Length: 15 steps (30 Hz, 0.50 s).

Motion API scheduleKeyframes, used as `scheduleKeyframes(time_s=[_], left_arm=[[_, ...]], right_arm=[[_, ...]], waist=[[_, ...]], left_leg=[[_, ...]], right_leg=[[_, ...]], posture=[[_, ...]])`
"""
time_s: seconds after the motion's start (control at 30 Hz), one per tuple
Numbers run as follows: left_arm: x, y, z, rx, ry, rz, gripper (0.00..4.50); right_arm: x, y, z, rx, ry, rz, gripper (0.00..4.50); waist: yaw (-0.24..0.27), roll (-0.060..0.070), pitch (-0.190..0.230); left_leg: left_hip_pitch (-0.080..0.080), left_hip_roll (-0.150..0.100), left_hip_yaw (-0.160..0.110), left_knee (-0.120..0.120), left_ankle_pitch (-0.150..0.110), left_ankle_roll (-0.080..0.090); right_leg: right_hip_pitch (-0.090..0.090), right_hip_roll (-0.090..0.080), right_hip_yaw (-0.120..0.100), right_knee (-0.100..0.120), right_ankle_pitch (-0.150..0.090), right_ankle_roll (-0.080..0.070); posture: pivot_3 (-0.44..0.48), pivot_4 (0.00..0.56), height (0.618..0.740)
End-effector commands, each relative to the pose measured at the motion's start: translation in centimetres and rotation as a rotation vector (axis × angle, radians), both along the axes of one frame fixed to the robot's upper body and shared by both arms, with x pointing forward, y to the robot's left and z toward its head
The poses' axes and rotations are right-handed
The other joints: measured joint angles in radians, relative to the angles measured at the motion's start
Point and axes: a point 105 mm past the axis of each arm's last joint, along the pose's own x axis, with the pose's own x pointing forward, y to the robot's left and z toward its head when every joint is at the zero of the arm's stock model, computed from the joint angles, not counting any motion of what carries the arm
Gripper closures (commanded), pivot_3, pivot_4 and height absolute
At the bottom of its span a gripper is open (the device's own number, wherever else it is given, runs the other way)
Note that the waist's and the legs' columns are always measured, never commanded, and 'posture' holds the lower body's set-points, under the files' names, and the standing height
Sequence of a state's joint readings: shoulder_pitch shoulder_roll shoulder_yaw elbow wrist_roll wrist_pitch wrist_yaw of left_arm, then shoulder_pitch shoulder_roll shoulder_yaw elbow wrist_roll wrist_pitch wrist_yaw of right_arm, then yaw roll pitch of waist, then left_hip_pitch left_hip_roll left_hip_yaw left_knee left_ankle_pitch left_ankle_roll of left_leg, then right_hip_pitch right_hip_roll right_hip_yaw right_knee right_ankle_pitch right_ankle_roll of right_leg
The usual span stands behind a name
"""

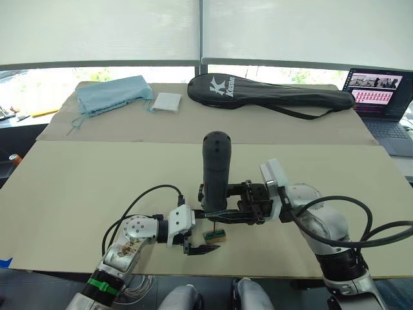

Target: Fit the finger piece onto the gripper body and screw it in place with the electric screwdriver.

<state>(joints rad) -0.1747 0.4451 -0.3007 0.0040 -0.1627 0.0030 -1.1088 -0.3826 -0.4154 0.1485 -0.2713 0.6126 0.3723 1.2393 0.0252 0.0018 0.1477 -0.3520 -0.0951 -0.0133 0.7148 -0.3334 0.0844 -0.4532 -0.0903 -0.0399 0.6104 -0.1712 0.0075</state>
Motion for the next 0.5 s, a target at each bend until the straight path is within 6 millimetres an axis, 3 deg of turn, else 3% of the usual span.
scheduleKeyframes(time_s=[0.03,0.5], left_arm=[[-0.91,0.04,-2.38,0.052,0.094,0.002,0.1],[-0.91,0.04,-2.43,0.053,0.095,0.004,0.1]], right_arm=[[-0.5,0.06,1.15,0.045,-0.064,0.022,2.58],[-0.47,0.16,0.83,0.04,-0.058,0.022,2.58]], waist=[[0.0,0.0,0.0],[0.0,0.0,0.0]], left_leg=[[0.0,0.0,0.0,0.0,0.0,0.0],[0.0,0.0,0.0,0.0,0.0,0.0]], right_leg=[[0.0,0.0,0.0,0.0,0.0,0.0],[0.0,0.0,0.0,0.0,0.0,0.0]], posture=[[0.0,0.15,0.74],[0.0,0.15,0.74]])
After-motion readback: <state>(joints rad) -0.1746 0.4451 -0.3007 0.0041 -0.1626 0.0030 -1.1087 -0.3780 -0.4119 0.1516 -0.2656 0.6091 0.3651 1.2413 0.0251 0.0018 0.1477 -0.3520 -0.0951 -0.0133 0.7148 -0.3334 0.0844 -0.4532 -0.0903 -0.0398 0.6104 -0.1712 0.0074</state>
